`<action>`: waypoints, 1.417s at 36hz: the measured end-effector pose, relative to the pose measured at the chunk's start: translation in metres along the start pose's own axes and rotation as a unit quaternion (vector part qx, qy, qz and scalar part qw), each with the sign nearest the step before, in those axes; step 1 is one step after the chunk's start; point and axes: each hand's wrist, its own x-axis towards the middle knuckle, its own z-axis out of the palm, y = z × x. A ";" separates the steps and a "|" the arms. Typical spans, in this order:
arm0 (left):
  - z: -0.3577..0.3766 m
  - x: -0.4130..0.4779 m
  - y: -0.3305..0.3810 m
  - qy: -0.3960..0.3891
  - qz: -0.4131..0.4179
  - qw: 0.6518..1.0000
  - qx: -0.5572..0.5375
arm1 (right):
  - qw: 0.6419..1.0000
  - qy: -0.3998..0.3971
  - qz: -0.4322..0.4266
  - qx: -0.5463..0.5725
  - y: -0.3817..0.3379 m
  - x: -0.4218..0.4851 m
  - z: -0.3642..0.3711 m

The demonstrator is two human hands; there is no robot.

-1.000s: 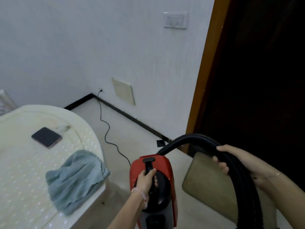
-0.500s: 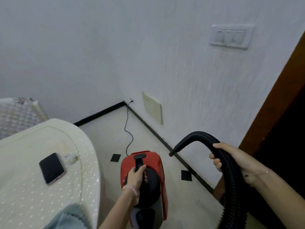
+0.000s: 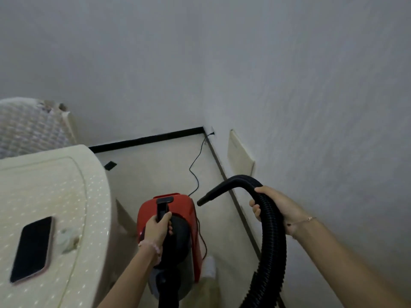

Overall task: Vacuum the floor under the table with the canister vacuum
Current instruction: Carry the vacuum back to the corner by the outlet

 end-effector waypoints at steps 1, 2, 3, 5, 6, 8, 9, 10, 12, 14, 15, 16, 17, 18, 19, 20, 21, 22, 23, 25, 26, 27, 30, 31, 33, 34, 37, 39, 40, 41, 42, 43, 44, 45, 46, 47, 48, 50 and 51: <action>0.005 0.017 0.006 0.006 -0.004 1.000 -0.002 | 1.000 -0.003 0.008 -0.002 -0.012 0.019 0.005; 0.010 0.035 0.012 0.011 -0.007 1.000 -0.004 | 1.000 -0.005 0.015 -0.005 -0.024 0.039 0.009; 0.014 0.054 0.019 0.015 -0.011 1.000 -0.007 | 1.000 -0.007 0.023 -0.010 -0.037 0.058 0.015; 0.022 0.091 0.034 0.020 -0.015 1.000 -0.013 | 0.999 -0.008 0.036 -0.017 -0.063 0.096 0.029; 0.026 0.108 0.043 0.020 -0.019 1.000 -0.013 | 0.999 -0.007 0.043 -0.019 -0.076 0.113 0.036; 0.032 0.142 0.064 0.020 -0.025 0.999 -0.015 | 0.998 -0.010 0.056 -0.025 -0.102 0.148 0.051; 0.035 0.157 0.075 0.021 -0.026 0.999 -0.016 | 0.998 -0.013 0.062 -0.028 -0.115 0.164 0.058; 0.038 0.172 0.087 0.022 -0.026 0.999 -0.018 | 0.997 -0.016 0.067 -0.028 -0.127 0.180 0.065; 0.042 0.201 0.110 0.030 -0.026 0.999 -0.018 | 0.997 -0.024 0.074 -0.027 -0.150 0.213 0.079; 0.044 0.228 0.131 0.040 -0.027 0.999 -0.020 | 0.996 -0.030 0.079 -0.024 -0.170 0.244 0.092; 0.045 0.241 0.141 0.045 -0.027 0.998 -0.022 | 0.996 -0.033 0.080 -0.023 -0.179 0.258 0.098; 0.047 0.253 0.151 0.049 -0.026 0.998 -0.025 | 0.996 -0.037 0.079 -0.023 -0.190 0.273 0.104; 0.049 0.266 0.160 0.055 -0.024 0.998 -0.028 | 0.996 -0.040 0.078 -0.026 -0.201 0.288 0.110; 0.051 0.280 0.170 0.061 -0.021 0.998 -0.029 | 0.996 -0.044 0.077 -0.030 -0.212 0.304 0.116; 0.054 0.293 0.178 0.066 -0.018 0.997 -0.029 | 0.995 -0.047 0.077 -0.034 -0.222 0.319 0.122; 0.057 0.306 0.186 0.071 -0.015 0.997 -0.028 | 0.995 -0.050 0.076 -0.037 -0.233 0.334 0.127; 0.060 0.321 0.194 0.077 -0.013 0.997 -0.027 | 0.995 -0.051 0.076 -0.039 -0.244 0.351 0.133; 0.062 0.336 0.201 0.084 -0.010 0.996 -0.027 | 0.995 -0.051 0.076 -0.041 -0.254 0.368 0.139; 0.065 0.352 0.208 0.091 -0.008 0.996 -0.026 | 0.995 -0.053 0.077 -0.042 -0.265 0.385 0.144; 0.072 0.387 0.224 0.106 -0.003 0.994 -0.024 | 0.994 -0.063 0.082 -0.041 -0.288 0.421 0.156; 0.075 0.404 0.232 0.116 -0.002 0.993 -0.022 | 0.993 -0.069 0.086 -0.040 -0.298 0.439 0.161; 0.079 0.421 0.240 0.125 -0.001 0.992 -0.020 | 0.992 -0.074 0.090 -0.039 -0.308 0.457 0.166; 0.092 0.469 0.262 0.151 -0.006 0.988 -0.017 | 0.989 -0.085 0.115 -0.038 -0.338 0.512 0.179; 0.096 0.486 0.270 0.156 -0.008 0.987 -0.018 | 0.987 -0.088 0.125 -0.039 -0.349 0.530 0.183; 0.103 0.516 0.289 0.162 -0.011 0.986 -0.022 | 0.986 -0.092 0.135 -0.041 -0.372 0.563 0.196; 0.106 0.529 0.298 0.164 -0.014 0.986 -0.023 | 0.985 -0.092 0.139 -0.039 -0.382 0.578 0.203; 0.113 0.560 0.320 0.168 -0.021 0.985 -0.028 | 0.985 -0.090 0.140 -0.041 -0.409 0.612 0.226; 0.119 0.581 0.335 0.168 -0.025 0.985 -0.030 | 0.985 -0.088 0.142 -0.042 -0.426 0.634 0.239; 0.123 0.592 0.343 0.166 -0.027 0.985 -0.030 | 0.985 -0.089 0.143 -0.041 -0.434 0.645 0.244; 0.126 0.604 0.350 0.165 -0.028 0.986 -0.029 | 0.985 -0.090 0.143 -0.041 -0.442 0.657 0.248; 0.130 0.617 0.357 0.163 -0.029 0.986 -0.025 | 0.985 -0.088 0.143 -0.043 -0.450 0.669 0.252; 0.133 0.629 0.362 0.162 -0.031 0.986 -0.021 | 0.985 -0.086 0.143 -0.046 -0.456 0.681 0.255; 0.136 0.640 0.367 0.161 -0.034 0.986 -0.017 | 0.985 -0.083 0.143 -0.049 -0.462 0.692 0.258; 0.138 0.652 0.371 0.159 -0.039 0.986 -0.017 | 0.985 -0.081 0.145 -0.050 -0.467 0.702 0.260; 0.141 0.664 0.375 0.156 -0.044 0.987 -0.018 | 0.985 -0.079 0.146 -0.051 -0.471 0.713 0.261; 0.144 0.677 0.380 0.151 -0.048 0.987 -0.019 | 0.985 -0.078 0.149 -0.049 -0.476 0.723 0.263; 0.146 0.691 0.385 0.145 -0.052 0.988 -0.017 | 0.985 -0.075 0.151 -0.044 -0.481 0.734 0.265; 0.151 0.724 0.395 0.134 -0.060 0.989 -0.013 | 0.986 -0.063 0.149 -0.028 -0.493 0.756 0.271; 0.153 0.742 0.399 0.128 -0.064 0.990 -0.010 | 0.988 -0.055 0.144 -0.021 -0.499 0.768 0.273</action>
